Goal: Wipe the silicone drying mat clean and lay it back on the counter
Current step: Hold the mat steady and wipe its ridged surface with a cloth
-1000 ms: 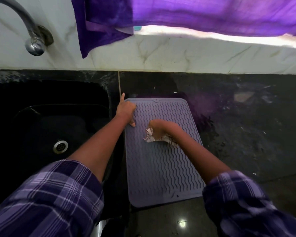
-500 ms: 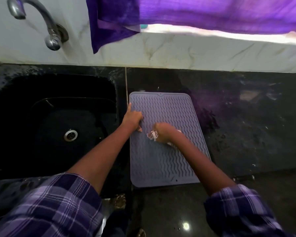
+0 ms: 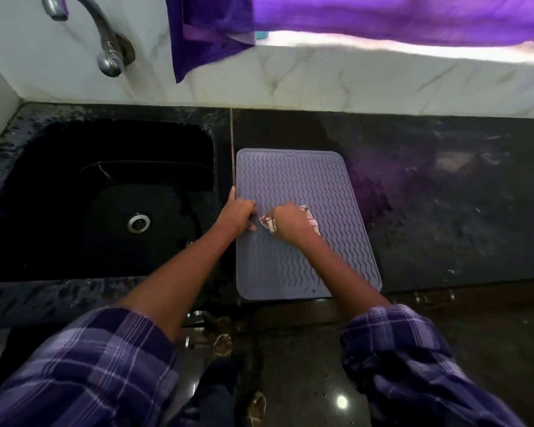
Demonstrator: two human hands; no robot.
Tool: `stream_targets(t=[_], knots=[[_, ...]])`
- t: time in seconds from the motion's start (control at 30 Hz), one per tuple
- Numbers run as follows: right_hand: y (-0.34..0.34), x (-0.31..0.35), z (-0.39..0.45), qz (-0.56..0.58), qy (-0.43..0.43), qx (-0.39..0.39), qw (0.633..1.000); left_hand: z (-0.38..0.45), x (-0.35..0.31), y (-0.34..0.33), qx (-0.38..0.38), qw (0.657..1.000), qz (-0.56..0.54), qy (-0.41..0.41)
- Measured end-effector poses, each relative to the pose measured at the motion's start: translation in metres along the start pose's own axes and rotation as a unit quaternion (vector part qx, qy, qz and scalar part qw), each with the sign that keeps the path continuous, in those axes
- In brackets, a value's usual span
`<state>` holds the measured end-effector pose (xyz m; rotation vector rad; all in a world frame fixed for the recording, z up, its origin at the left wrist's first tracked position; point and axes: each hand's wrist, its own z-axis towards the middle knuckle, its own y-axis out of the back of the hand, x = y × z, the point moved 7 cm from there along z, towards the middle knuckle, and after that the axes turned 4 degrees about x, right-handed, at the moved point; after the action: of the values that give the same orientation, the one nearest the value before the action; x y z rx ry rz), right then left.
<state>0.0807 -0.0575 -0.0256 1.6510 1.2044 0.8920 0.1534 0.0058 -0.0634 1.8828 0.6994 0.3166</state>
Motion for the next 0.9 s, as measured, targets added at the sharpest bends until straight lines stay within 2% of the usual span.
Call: stream_targets(t=[0.17,0.3,0.37,0.43,0.47,0.63,0.83,0.9], knots=[[-0.031,0.011,-0.064,-0.001,0.046,0.095,0.994,0.004,-0.001,0.003,-0.012,0.999,0.025,0.030],[-0.026,0.010,-0.066,0.025,0.044,0.175,0.983,-0.006,-0.007,0.009,-0.019,0.999,0.026,0.033],[-0.005,-0.004,-0.048,0.082,0.005,0.122,0.989,-0.013,-0.013,0.017,-0.039,0.999,0.001,0.022],[0.010,-0.017,-0.037,0.129,-0.033,0.026,0.991,-0.020,-0.021,0.013,-0.023,1.000,-0.018,0.009],[0.007,-0.017,-0.036,0.114,-0.036,0.004,0.993,-0.023,-0.026,0.007,-0.008,1.000,-0.014,0.004],[-0.033,0.025,-0.070,-0.052,0.030,0.019,0.998,-0.022,-0.033,-0.007,-0.004,0.998,0.054,0.016],[-0.044,0.029,-0.118,-0.068,0.094,0.133,0.984,-0.016,-0.030,-0.014,0.002,0.998,0.067,0.015],[-0.023,0.023,-0.110,-0.054,0.095,0.130,0.986,-0.016,-0.030,-0.014,0.001,0.997,0.071,0.014]])
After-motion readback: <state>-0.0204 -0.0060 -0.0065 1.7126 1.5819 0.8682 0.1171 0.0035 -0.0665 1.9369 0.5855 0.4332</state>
